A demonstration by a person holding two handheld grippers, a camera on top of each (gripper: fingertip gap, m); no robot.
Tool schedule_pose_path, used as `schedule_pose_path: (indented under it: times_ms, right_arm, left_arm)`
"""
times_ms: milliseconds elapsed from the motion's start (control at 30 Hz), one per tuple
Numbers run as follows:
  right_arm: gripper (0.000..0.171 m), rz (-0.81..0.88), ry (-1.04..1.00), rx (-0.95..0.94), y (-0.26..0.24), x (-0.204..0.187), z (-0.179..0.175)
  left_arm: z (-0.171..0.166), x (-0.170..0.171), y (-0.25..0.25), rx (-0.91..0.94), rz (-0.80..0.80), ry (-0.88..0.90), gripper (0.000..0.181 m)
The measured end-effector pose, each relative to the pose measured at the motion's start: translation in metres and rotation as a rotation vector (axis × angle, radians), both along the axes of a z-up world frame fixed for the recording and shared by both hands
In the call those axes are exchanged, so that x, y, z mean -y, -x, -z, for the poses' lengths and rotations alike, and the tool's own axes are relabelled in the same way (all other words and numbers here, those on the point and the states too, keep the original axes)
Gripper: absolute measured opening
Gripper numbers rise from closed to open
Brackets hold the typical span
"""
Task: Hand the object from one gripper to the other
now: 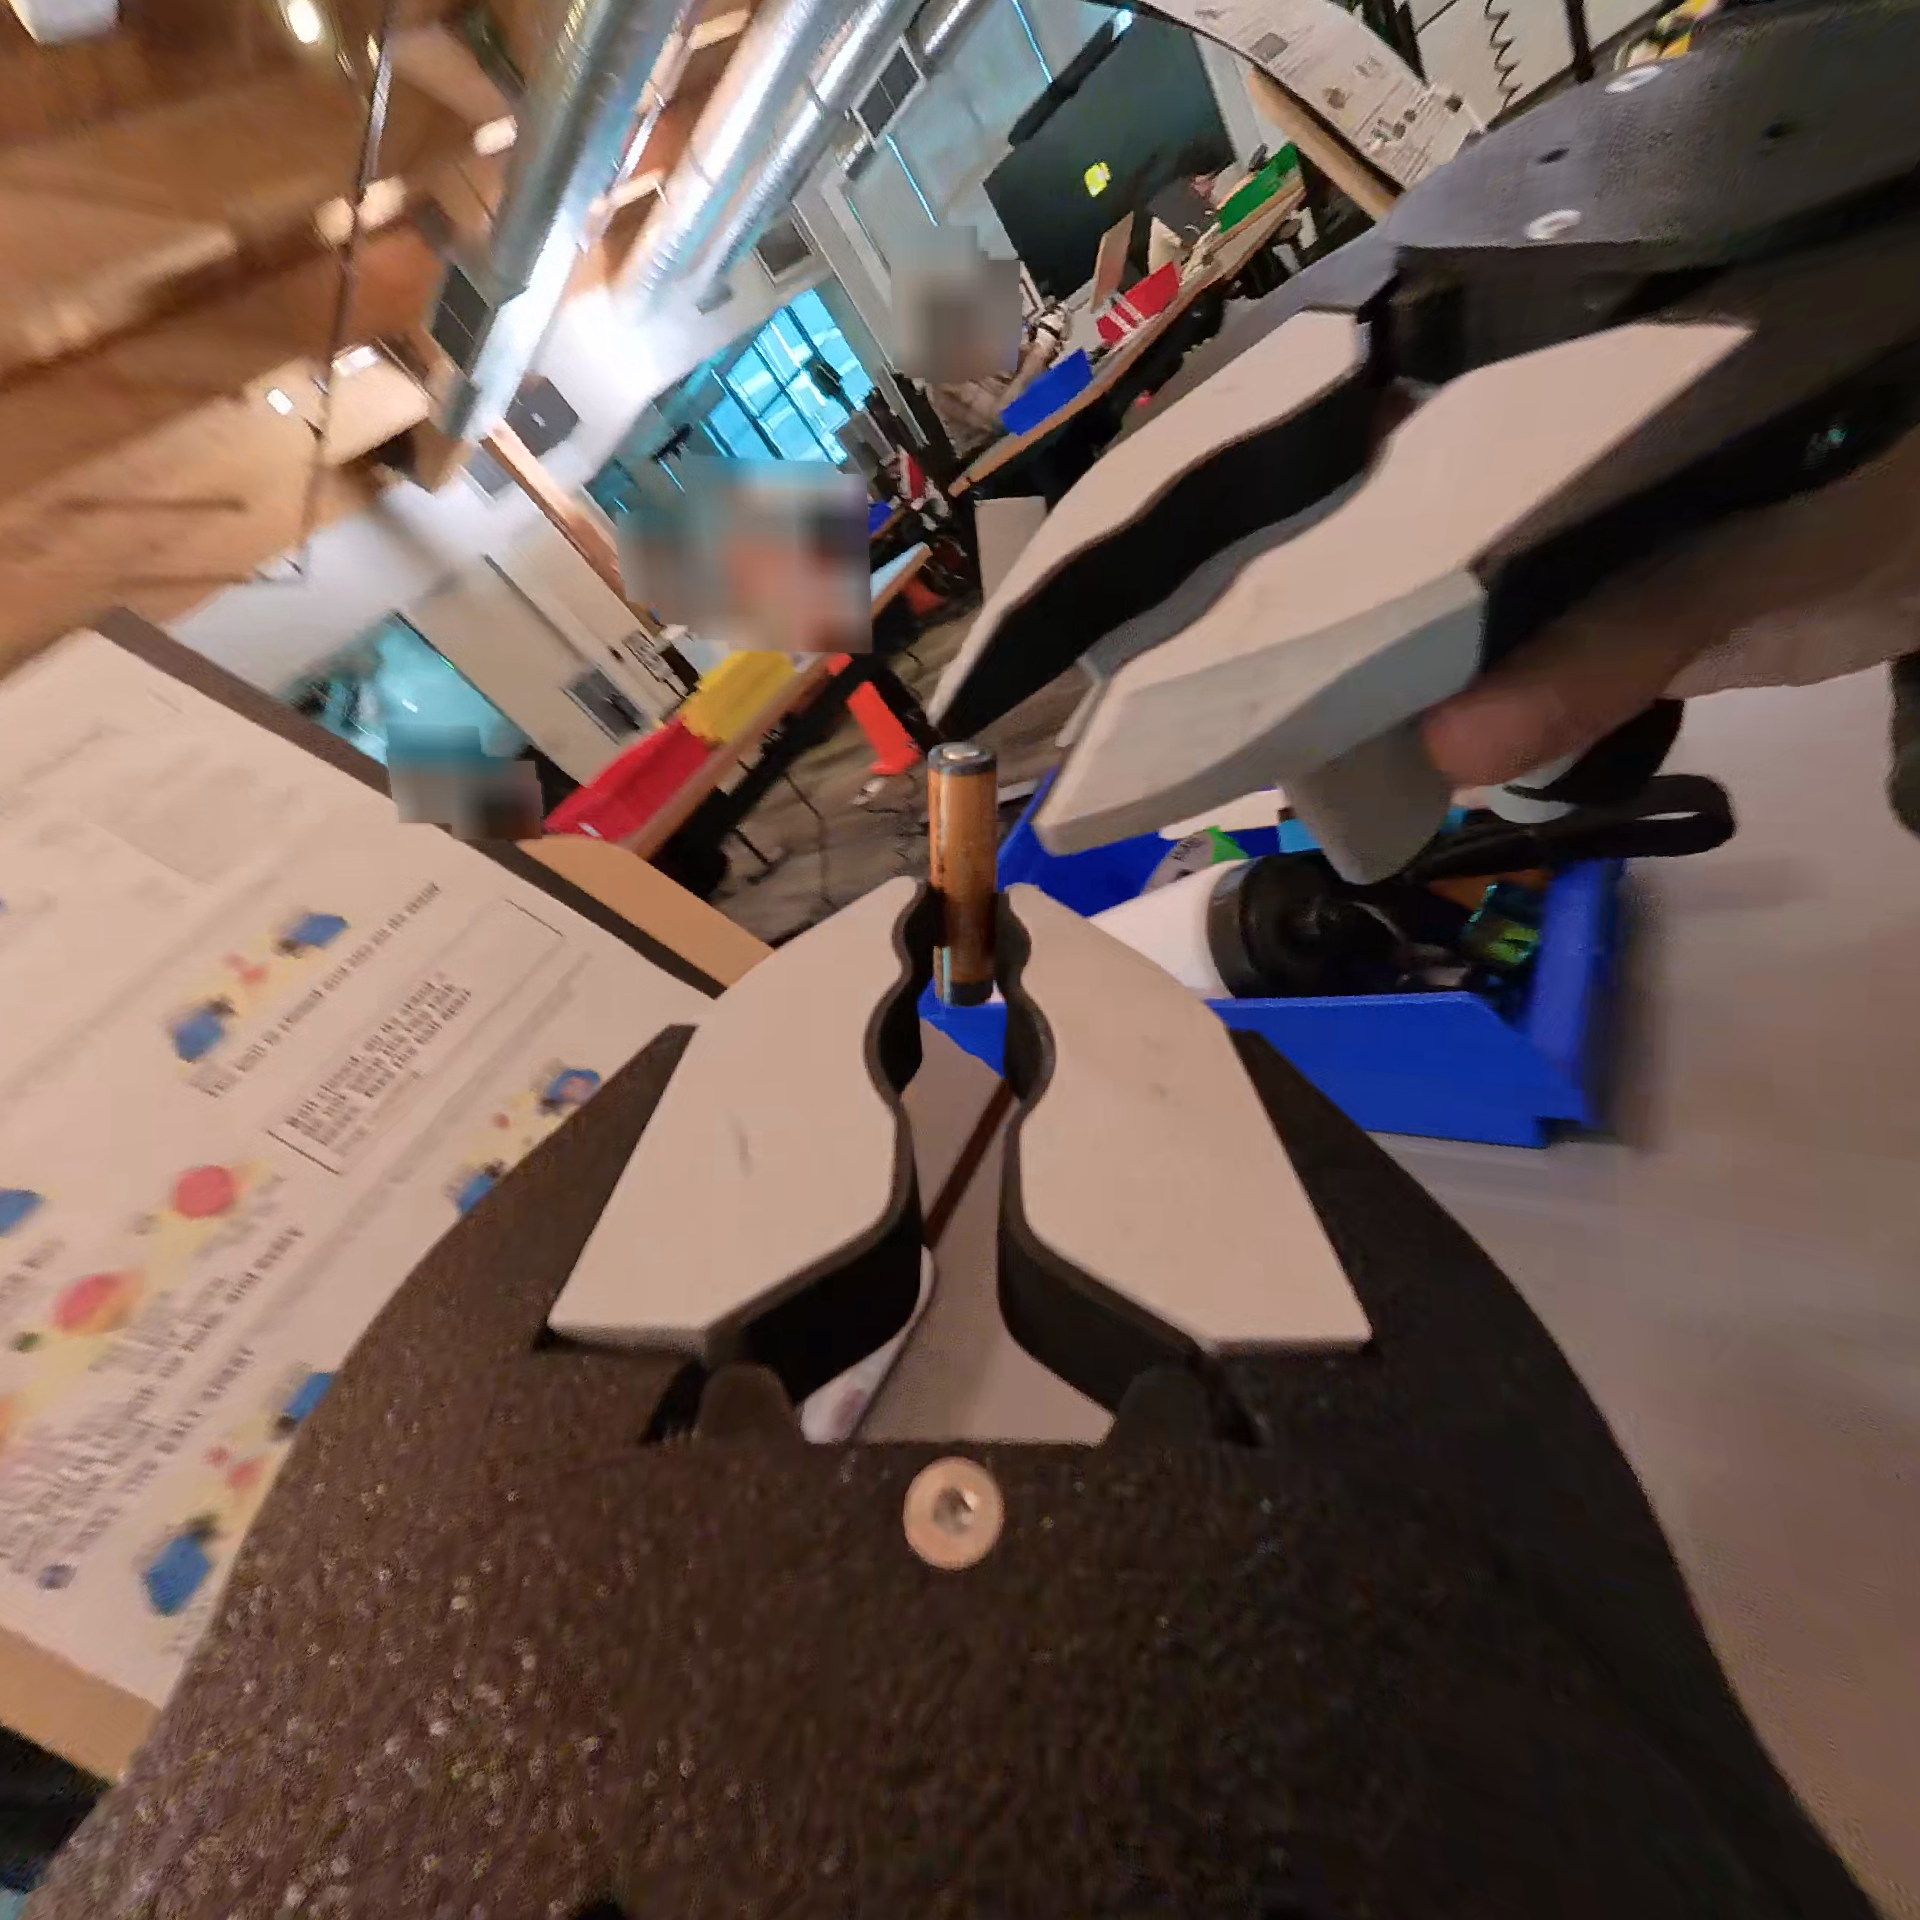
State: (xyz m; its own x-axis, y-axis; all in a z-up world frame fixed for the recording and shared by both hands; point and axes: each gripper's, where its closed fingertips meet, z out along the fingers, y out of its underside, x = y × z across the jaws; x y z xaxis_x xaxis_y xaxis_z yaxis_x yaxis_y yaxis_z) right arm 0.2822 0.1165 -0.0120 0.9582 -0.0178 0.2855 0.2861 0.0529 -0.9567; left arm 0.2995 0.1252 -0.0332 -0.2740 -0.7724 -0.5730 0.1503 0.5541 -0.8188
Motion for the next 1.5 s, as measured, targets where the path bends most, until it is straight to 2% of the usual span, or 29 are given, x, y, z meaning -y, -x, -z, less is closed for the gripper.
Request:
schedule_pose_path:
  times_ms: [33, 267, 567, 700, 767, 833, 933, 1000, 1067, 1133, 1300, 1400, 1500]
  right_arm:
    - [0.031, -0.007, -0.013, -0.031, 0.001, -0.001, -0.002]
    - [0.012, -0.01, -0.026, -0.155, -0.002, 0.0, -0.006]
    - [0.01, 0.025, 0.003, -0.177, -0.004, -0.003, -0.003]
    - [0.01, 0.017, 0.04, -0.12, -0.004, -0.002, -0.001]
    - [0.01, -0.04, 0.015, -0.109, -0.001, 0.002, -0.004]
    - [0.01, -0.135, -0.047, -0.105, 0.005, 0.011, -0.013]
    - [0.01, -0.317, -0.164, -0.08, 0.021, 0.033, -0.028]
    - [0.01, -0.384, -0.234, -0.014, 0.029, 0.046, -0.034]
    - [0.01, -0.395, -0.249, 0.039, 0.032, 0.05, -0.034]
    - [0.01, -0.381, -0.251, 0.074, 0.032, 0.049, -0.033]
    - [0.01, -0.373, -0.216, 0.215, 0.043, 0.042, -0.023]
    - [0.01, -0.355, -0.166, 0.27, 0.045, 0.036, -0.014]
    - [0.01, -0.361, -0.155, 0.277, 0.047, 0.036, -0.013]
  left_arm:
    - [-0.002, 0.002, 0.0, 0.035, -0.017, -0.039, 0.01]
    - [-0.003, 0.002, -0.004, 0.104, -0.128, -0.174, 0.01]
    - [-0.008, -0.001, -0.005, 0.185, -0.222, -0.265, 0.01]
    - [-0.008, -0.001, -0.006, 0.207, -0.227, -0.273, 0.01]
    - [-0.009, 0.005, -0.003, 0.201, -0.148, -0.183, 0.01]
    - [-0.01, 0.013, 0.003, 0.128, 0.0, 0.007, 0.02]
    - [-0.009, 0.019, 0.014, -0.127, 0.276, 0.457, 0.045]
    - [-0.02, 0.027, 0.031, -0.285, 0.548, 0.766, 0.047]
    - [-0.03, 0.031, 0.049, -0.44, 0.793, 0.996, 0.043]
    - [-0.028, 0.036, 0.058, -0.591, 0.929, 1.082, 0.039]
    - [-0.028, 0.047, 0.062, -0.736, 1.057, 1.213, 0.038]
    - [-0.024, 0.05, 0.064, -0.777, 1.063, 1.203, 0.026]
    - [-0.025, 0.049, 0.065, -0.779, 1.072, 1.208, 0.024]
